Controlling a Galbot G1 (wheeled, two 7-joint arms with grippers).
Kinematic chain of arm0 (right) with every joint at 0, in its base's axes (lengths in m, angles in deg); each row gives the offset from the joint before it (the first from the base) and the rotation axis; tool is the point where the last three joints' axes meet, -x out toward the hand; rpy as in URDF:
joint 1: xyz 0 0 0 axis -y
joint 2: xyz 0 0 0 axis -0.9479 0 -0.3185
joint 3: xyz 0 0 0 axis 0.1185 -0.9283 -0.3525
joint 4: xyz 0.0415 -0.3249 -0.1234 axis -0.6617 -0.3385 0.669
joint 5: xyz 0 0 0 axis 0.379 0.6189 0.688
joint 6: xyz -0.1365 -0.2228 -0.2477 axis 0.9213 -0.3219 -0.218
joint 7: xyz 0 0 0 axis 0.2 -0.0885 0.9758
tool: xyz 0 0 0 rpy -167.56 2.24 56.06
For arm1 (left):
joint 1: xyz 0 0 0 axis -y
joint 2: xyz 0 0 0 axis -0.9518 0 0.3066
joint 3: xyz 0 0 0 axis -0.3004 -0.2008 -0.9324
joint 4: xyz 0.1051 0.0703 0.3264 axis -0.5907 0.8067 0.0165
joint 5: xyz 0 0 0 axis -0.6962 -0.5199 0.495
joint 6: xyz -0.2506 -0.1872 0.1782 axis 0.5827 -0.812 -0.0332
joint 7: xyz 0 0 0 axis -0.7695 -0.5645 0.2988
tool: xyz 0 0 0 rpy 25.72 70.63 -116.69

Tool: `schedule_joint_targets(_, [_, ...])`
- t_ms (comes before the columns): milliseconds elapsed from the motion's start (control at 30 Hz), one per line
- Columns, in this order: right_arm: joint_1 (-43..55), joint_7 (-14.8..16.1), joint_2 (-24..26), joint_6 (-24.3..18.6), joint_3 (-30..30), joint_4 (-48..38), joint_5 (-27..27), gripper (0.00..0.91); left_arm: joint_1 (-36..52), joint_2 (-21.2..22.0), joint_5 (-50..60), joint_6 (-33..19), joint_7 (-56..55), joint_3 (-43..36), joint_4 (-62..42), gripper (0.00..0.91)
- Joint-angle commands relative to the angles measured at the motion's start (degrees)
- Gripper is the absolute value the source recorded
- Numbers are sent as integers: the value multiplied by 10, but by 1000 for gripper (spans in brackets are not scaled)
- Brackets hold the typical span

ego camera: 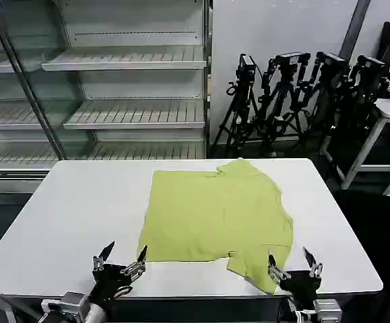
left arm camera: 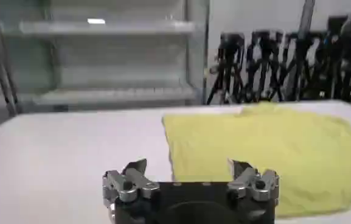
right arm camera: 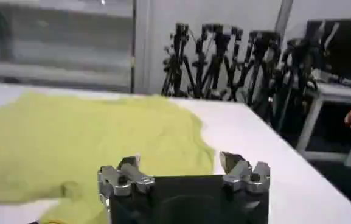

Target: Fold and organize the clothes.

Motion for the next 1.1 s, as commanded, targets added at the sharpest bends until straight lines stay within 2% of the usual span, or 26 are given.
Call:
schedule_joint_targets(33, [-17,0,3,24,1,5,-1,907,21,-6,-1,42,-14,-12,-34,907])
schedule_joint_targets(400, [-5,-6,-18,23,-38,-18,21,907,45,-8,9,41,-12,-34,-85,907])
schedule_joint_targets(433, [-5,-7,-19,23,-40,-19,22,907,46,-8,9,41,-11,-34,-89,363])
schedule_joint_targets(467, [-5,-7,-20,22,-43,-19,23,907,48,-9,8,41,-11,-34,-92,141])
schedule_joint_targets(500, [-5,-7,-22,22,-46,-20,23,907,50,-9,7,41,-11,-34,-94,50])
schedule_joint_targets(533, [-5,-7,-23,22,-47,-20,23,474,51,-10,6,41,-11,-34,-95,20])
schedule_joint_targets(567, [-5,-7,-24,22,-47,-21,23,50,53,-10,4,41,-11,-34,-95,20])
schedule_joint_targets(600, [-3,-7,-25,22,-48,-23,23,0,55,-10,2,40,-9,-34,-96,20])
schedule_joint_targets(1100, [1,-13,-29,37,-44,-23,-27,0,57,-11,-17,21,1,-45,-98,20])
